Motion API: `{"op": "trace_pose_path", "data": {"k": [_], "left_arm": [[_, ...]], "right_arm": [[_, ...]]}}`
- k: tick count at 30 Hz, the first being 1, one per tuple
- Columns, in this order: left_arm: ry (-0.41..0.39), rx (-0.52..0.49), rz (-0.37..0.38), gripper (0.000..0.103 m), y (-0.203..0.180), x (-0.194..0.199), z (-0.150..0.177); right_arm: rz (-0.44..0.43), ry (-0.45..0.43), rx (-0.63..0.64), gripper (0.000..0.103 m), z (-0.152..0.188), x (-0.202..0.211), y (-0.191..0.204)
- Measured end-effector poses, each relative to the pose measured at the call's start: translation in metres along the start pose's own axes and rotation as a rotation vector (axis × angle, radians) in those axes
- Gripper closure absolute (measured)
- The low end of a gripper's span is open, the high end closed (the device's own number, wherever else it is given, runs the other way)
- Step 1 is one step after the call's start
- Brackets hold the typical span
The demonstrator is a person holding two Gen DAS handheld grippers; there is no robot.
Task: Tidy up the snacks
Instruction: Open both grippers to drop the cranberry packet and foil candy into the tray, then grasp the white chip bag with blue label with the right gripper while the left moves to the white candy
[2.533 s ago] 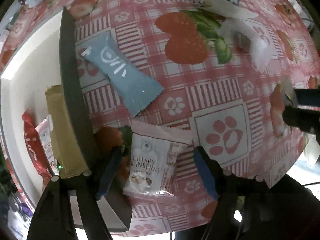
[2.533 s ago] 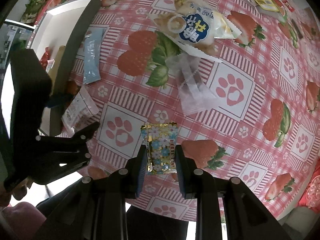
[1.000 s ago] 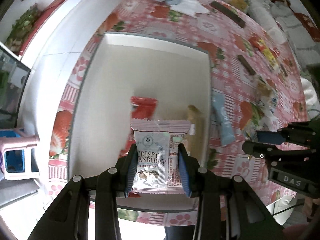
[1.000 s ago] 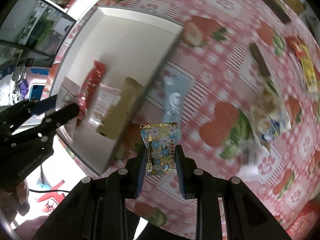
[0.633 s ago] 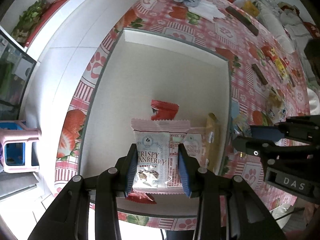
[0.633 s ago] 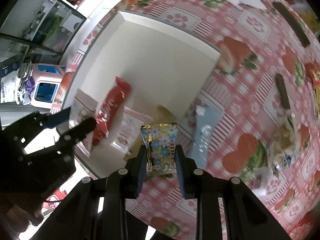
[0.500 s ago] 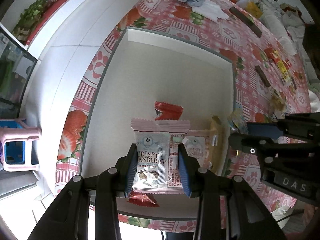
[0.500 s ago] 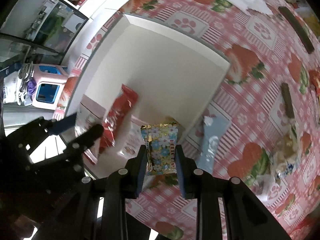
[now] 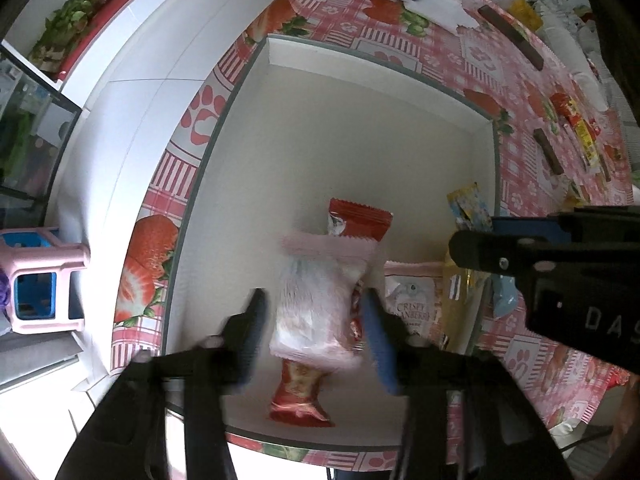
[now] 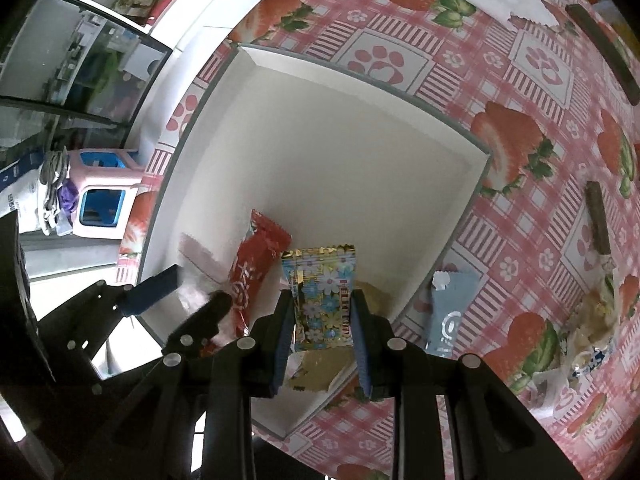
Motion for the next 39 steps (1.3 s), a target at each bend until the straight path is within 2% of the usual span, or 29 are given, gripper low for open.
{"op": "trace_pose_path", "data": {"k": [1,2,3,4,5,6,11,21,26,31,36,39], "left_arm": [[-0.009,-0.001,-0.012,0.023,0.001,0.001,0.000],[-0.019,-0.002,-0.019,0.022,0.002,0.003,-0.001],[-0.023,-0.006,-0.022,0.022,0.002,0.004,-0.001],[-0.019,-0.009,-0.021,0.022,0.002,0.004,-0.001],[-0.015,-0.010,-0.020,0.022,0.002,0.004,-0.001],[-0.013,-0.011,-0.020,0.022,0.002,0.004,-0.001],[0.002,-0.011,-0.014,0.022,-0.001,0.003,0.001],[0.021,-0.049,0.032,0.022,-0.027,0.006,0.003],[0.016,-0.110,0.064,0.022,-0.054,0.011,0.000],[0.026,-0.150,0.087,0.022,-0.078,0.013,0.000],[0.037,-0.185,0.089,0.022,-0.097,0.017,0.003],[0.047,-0.196,0.094,0.022,-0.108,0.020,0.008]], "right_arm": [[-0.006,0.007,-0.006,0.074,0.000,-0.001,0.000],[-0.010,0.014,-0.015,0.073,0.001,-0.002,-0.002],[-0.010,0.019,-0.023,0.060,0.002,-0.002,-0.004],[-0.006,0.022,-0.027,0.024,0.002,0.000,-0.010],[0.002,0.017,-0.033,0.007,0.003,0.002,-0.014],[0.013,-0.002,-0.042,0.000,0.003,0.005,-0.019],[0.065,0.010,-0.113,0.000,0.016,0.016,-0.059],[0.250,-0.045,-0.502,0.000,0.067,0.059,-0.208],[0.253,-0.043,-0.663,0.000,0.080,0.064,-0.250],[0.225,-0.045,-0.715,0.000,0.072,0.061,-0.283],[0.197,-0.052,-0.687,0.000,0.032,0.041,-0.290],[0.188,-0.043,-0.665,0.000,0.021,0.031,-0.296]]}}
Point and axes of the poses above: each gripper's, at about its wrist camera, not at the fingertips, and x roughly against the way its jaws point, y to its left, z to its underside, the point moved 6 cm from there along -x, roughly the way its jaws point, and after that the axes turned 14 degrees about -y, right-handed, at the moved point
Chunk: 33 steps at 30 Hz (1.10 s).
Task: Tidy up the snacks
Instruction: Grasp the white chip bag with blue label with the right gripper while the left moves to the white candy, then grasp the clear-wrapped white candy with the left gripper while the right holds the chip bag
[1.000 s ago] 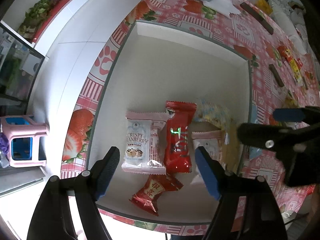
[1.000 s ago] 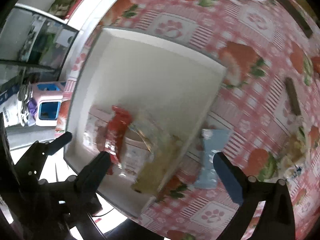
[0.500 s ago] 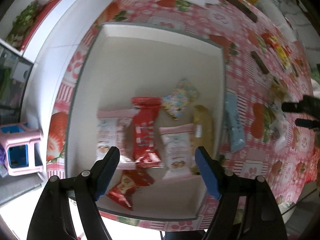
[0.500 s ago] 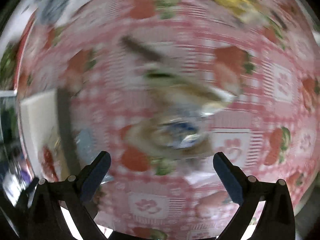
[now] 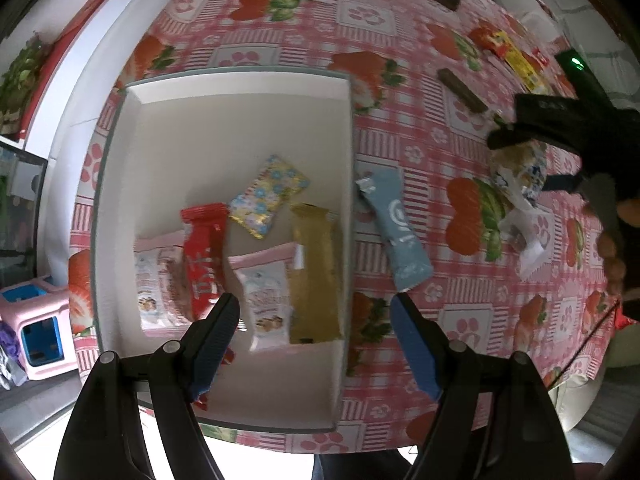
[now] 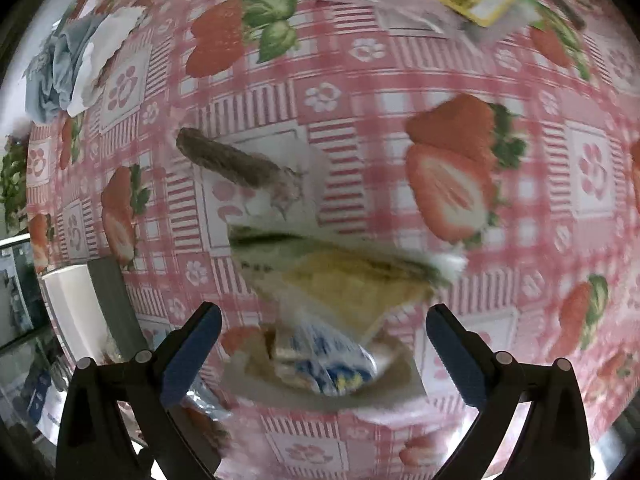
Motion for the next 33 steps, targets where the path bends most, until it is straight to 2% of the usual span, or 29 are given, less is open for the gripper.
{"op": "trace_pose_path", "data": {"k": [2,3,4,5,10,14,18,23,27,33], "left_arm": [[0.006,-0.007,0.004,0.022,-0.007,0.000,0.001],[0.009,-0.012,0.008,0.022,-0.012,-0.001,0.001],[0.014,-0.021,0.014,0.022,-0.019,-0.003,0.002],[0.018,-0.029,0.019,0.022,-0.025,-0.004,0.002],[0.055,-0.078,0.056,0.022,-0.060,-0.015,0.003],[0.088,-0.108,0.085,0.022,-0.087,-0.024,0.006],[0.111,-0.148,0.100,0.022,-0.116,-0.034,0.007],[0.099,-0.228,0.100,0.022,-0.156,-0.041,0.004],[0.100,-0.264,0.098,0.022,-0.185,-0.050,0.001],[0.112,-0.254,0.078,0.022,-0.219,-0.072,-0.008]], "right_arm": [[-0.002,-0.001,0.021,0.002,0.002,-0.004,-0.003],[-0.011,0.003,0.030,0.018,0.007,-0.006,-0.004],[-0.013,0.010,0.034,0.040,0.015,-0.010,0.002],[-0.016,0.021,0.037,0.042,0.021,-0.011,-0.003],[-0.031,0.006,0.022,0.043,0.039,-0.001,-0.034],[-0.050,0.000,-0.059,0.043,0.050,0.005,-0.079],[-0.008,-0.004,-0.117,0.042,0.072,0.014,-0.130],[0.054,0.011,-0.102,0.042,0.111,0.019,-0.167],[0.082,-0.001,-0.071,0.042,0.136,0.017,-0.178],[0.113,-0.021,-0.005,0.042,0.154,0.013,-0.156]]}}
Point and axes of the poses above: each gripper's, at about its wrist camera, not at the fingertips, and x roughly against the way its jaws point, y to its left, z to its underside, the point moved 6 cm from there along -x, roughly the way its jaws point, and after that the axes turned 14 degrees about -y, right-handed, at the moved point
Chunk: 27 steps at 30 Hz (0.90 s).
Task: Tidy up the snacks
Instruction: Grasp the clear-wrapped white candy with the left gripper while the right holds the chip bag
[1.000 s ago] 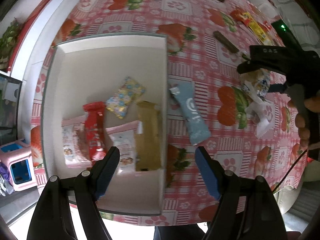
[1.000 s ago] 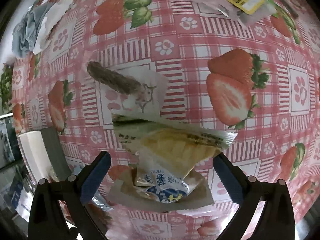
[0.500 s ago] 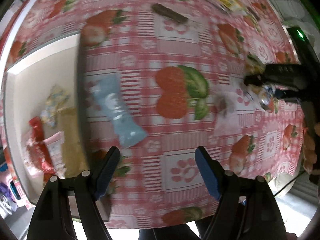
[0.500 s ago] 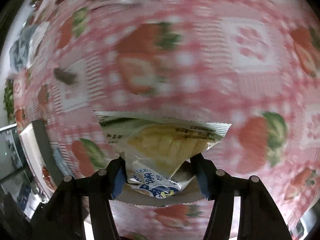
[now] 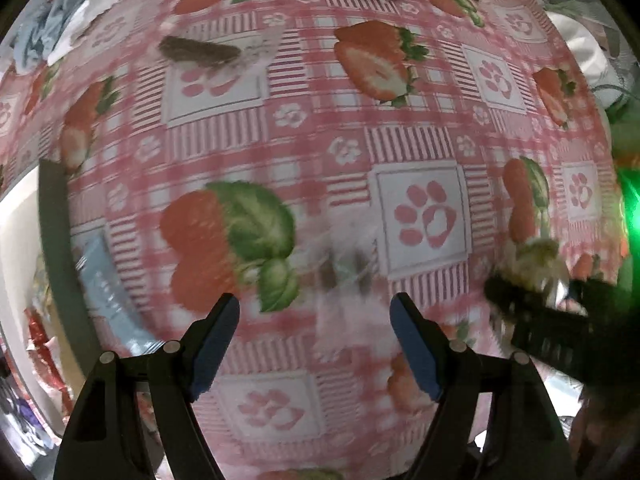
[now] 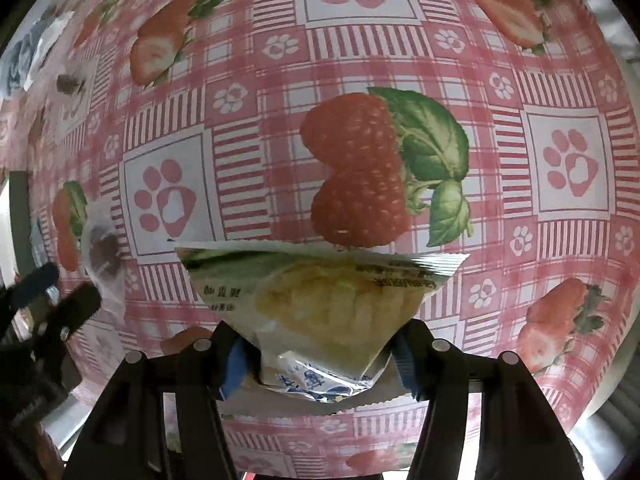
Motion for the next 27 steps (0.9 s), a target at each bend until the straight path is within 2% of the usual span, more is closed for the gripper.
{"op": "trace_pose_path", "data": {"k": [3,6,11,14,17,19,20,24,27], "left_arm": [[0.019,0.011,-0.015,0.022,-0.006,-0.012,-0.006],[0.044,0.006,-0.035,0.022,-0.009,-0.027,-0.012],[0.031,-0.064,-0.079,0.022,-0.039,-0.042,-0.017],[0.006,-0.090,-0.086,0.031,-0.045,-0.040,-0.015],[-0.005,-0.091,-0.089,0.045,-0.043,-0.037,-0.015],[-0.016,-0.099,-0.089,0.063,-0.040,-0.035,-0.016],[-0.020,-0.112,-0.088,0.068,-0.039,-0.035,-0.017],[-0.023,-0.166,-0.080,0.070,-0.031,-0.033,-0.011],[-0.026,-0.187,-0.078,0.070,-0.021,-0.030,0.009]], "right_arm": [[-0.013,-0.004,0.000,0.042,0.014,-0.006,0.007],[-0.021,-0.004,0.018,0.041,0.008,-0.002,-0.014],[-0.021,-0.004,0.025,0.041,0.002,-0.001,-0.014],[-0.017,-0.003,0.034,0.040,0.001,0.001,-0.010],[-0.010,-0.002,0.042,0.040,0.001,-0.002,-0.004],[-0.006,0.000,0.055,0.036,0.001,-0.005,0.000],[0.005,0.001,0.065,0.036,0.001,-0.006,0.003],[0.030,0.002,0.092,0.036,0.004,-0.008,0.010],[0.032,0.010,0.097,0.036,0.007,-0.010,0.016]]}}
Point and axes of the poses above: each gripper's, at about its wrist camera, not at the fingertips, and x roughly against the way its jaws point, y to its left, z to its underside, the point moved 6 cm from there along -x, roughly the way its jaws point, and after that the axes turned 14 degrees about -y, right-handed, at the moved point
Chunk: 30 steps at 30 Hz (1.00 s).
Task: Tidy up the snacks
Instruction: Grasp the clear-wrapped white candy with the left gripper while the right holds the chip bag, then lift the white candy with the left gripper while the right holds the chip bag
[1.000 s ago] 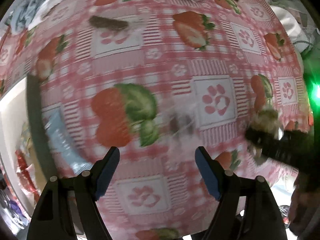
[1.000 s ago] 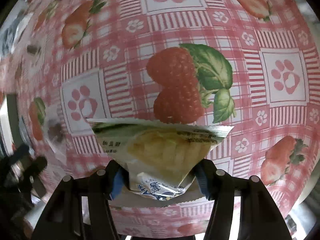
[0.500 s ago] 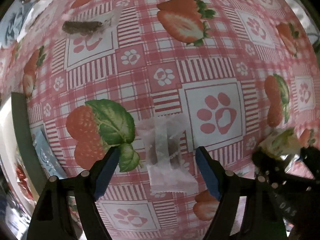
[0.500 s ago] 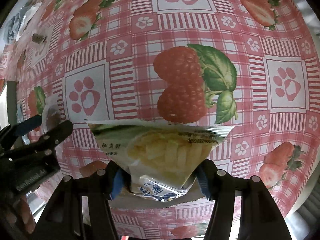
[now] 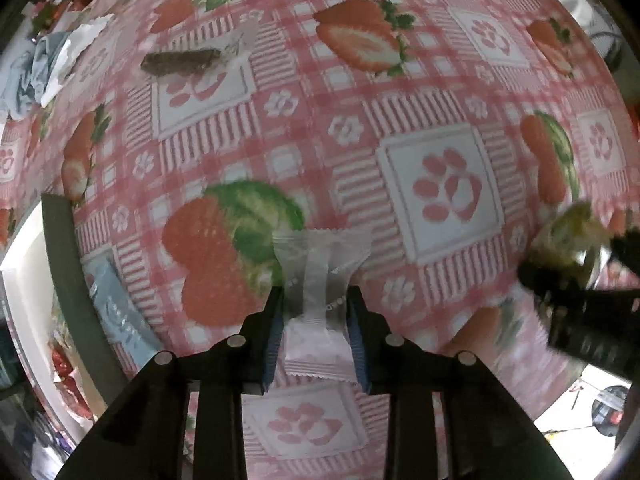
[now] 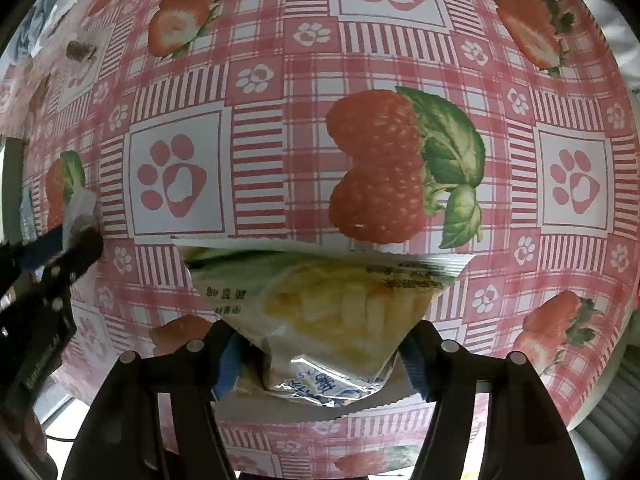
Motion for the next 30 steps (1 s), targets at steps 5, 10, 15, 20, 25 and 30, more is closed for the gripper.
{"op": "trace_pose_path", "data": {"k": [5,10,15,20,25,30], "left_arm": [[0.016,0.000,0.010,0.070,0.016,0.006,0.039],[0.048,0.015,0.010,0.070,0.032,0.009,0.073],[0.067,0.029,0.017,0.070,0.048,0.012,0.099],[0.074,0.019,0.013,0.069,0.039,0.009,0.104],[0.072,0.017,0.022,0.069,0.048,0.011,0.100],[0.068,0.015,0.022,0.069,0.048,0.013,0.099]], "right_arm": [[-0.001,0.008,0.011,0.036,0.011,0.001,0.016],[-0.007,0.020,0.046,0.036,0.025,0.000,0.043],[-0.017,0.037,0.103,0.036,0.039,-0.002,0.074],[-0.006,0.048,0.143,0.036,0.048,-0.004,0.095],[-0.005,0.060,0.144,0.036,0.054,0.000,0.105],[-0.005,0.063,0.149,0.036,0.049,-0.004,0.100]]}}
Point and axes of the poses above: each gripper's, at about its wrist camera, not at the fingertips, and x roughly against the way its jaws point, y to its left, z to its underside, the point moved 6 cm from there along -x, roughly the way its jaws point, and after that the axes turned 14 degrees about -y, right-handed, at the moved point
